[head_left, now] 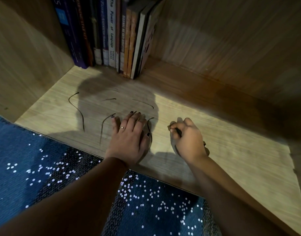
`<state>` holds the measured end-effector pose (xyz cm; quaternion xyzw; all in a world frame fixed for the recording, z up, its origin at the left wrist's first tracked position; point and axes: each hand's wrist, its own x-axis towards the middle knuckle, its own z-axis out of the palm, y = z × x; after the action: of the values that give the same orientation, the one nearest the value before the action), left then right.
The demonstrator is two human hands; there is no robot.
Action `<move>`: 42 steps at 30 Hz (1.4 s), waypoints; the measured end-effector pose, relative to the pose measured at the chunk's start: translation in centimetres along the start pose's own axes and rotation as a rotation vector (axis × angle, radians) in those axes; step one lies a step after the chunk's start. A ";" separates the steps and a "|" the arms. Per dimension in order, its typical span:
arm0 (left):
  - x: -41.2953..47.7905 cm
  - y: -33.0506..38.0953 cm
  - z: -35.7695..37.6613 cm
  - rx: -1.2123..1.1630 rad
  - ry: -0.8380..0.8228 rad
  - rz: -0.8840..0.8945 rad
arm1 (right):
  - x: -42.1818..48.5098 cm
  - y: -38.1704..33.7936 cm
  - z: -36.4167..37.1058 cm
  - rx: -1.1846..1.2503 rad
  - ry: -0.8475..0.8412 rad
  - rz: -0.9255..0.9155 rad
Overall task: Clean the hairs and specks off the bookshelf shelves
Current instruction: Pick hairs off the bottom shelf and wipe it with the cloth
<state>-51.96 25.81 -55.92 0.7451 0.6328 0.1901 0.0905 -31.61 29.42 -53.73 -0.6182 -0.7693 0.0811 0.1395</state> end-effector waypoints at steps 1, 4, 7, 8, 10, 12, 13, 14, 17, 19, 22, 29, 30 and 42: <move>0.0 0.0 0.0 -0.001 -0.003 0.000 | 0.4 0.1 0.2 0.006 0.010 0.006; -0.1 -0.1 0.1 0.013 -0.008 -0.002 | 2.8 0.1 0.2 0.122 0.109 0.139; 0.0 -0.1 0.1 0.032 -0.023 -0.002 | 4.5 0.2 -0.1 0.184 0.075 0.294; 0.0 -0.1 0.1 0.039 -0.029 -0.002 | 4.8 0.1 -0.5 0.182 0.070 0.299; 0.0 -0.1 0.1 0.039 -0.035 -0.002 | 4.6 0.2 -0.7 0.179 0.038 0.266; 0.0 -0.2 0.2 0.028 -0.034 -0.001 | 3.6 0.0 -0.8 0.123 0.026 0.229; 0.0 -0.2 0.2 0.027 -0.032 0.002 | 2.7 0.0 -0.6 0.120 0.012 0.215; 0.0 -0.2 0.2 0.026 -0.029 0.006 | 1.5 -0.3 -0.6 0.126 0.012 0.181; -0.2 -0.1 0.0 0.020 -0.031 0.003 | -3.1 -1.7 -0.6 0.176 -0.024 0.176; -0.2 0.1 -0.2 0.024 -0.036 0.002 | -6.4 -2.9 -0.5 0.225 -0.059 0.213; -0.2 0.1 -0.4 0.018 -0.036 0.000 | -10.2 -5.4 -0.8 0.289 -0.089 0.224; -0.6 -0.1 -1.4 -0.059 0.034 -0.022 | -10.6 -6.2 -0.9 0.369 -0.069 0.254; -0.5 -0.3 -1.8 -0.074 0.062 -0.033 | -10.6 -6.3 -0.8 0.365 -0.067 0.264; 0.5 -9.5 -5.6 0.048 0.189 -0.215 | -10.6 -6.0 0.3 0.281 -0.023 0.249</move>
<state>-62.79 27.43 -54.33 0.6536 0.7191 0.2338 0.0325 -35.25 17.80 -53.44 -0.6821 -0.6695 0.2115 0.2045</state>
